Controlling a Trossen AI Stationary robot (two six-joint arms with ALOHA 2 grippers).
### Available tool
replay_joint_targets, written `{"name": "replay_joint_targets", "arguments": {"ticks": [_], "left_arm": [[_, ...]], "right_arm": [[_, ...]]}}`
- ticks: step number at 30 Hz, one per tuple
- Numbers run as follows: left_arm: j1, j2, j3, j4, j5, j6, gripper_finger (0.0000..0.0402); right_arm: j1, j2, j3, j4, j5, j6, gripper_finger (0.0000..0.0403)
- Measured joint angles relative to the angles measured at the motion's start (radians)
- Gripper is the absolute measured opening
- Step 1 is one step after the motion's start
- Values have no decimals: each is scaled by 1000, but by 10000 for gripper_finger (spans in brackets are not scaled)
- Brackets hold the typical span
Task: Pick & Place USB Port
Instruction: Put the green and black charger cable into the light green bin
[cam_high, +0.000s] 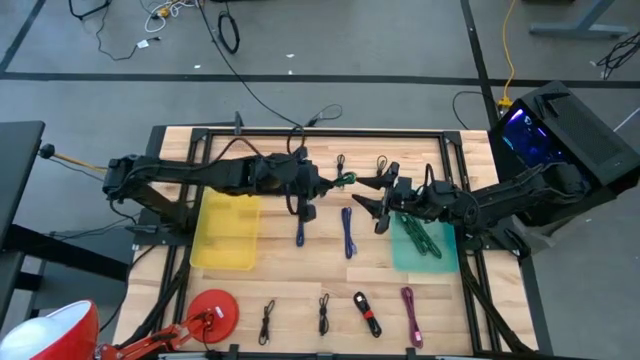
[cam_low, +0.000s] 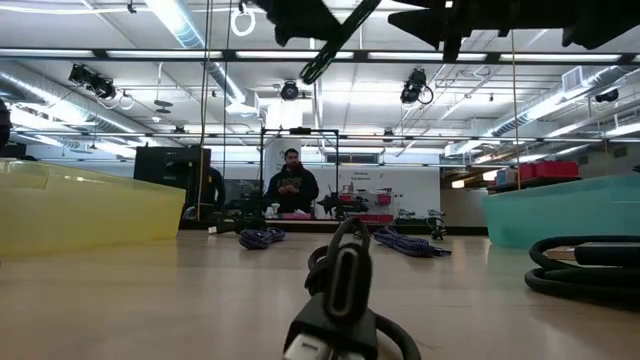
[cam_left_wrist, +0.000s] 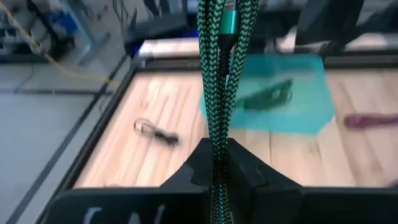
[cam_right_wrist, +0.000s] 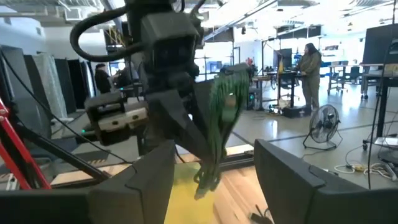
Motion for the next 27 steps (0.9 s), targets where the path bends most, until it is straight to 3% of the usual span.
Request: {"name": "replay_joint_targets", "arguments": {"ticks": [3, 8, 13, 20, 23, 27], "left_arm": [[6, -5, 2, -7, 1, 10, 20], [19, -54, -13, -262, 9, -54, 20], [26, -223, -216, -30, 12, -71, 20], [31, -525, -485, 114, 4, -155, 20], [6, -557, -556, 225, 16, -143, 20], [-17, -504, -631, 449, 21, -90, 20]], "right_arm": [[-8, 0, 0, -21, -17, 2, 219], [-8, -1, 0, -78, -18, 23, 219], [-7, -1, 0, -98, -17, 26, 219], [-9, -2, 0, -123, -61, 57, 219], [-13, 11, 0, -74, -63, 57, 219], [-17, 42, 1, 14, -102, 71, 219]]}}
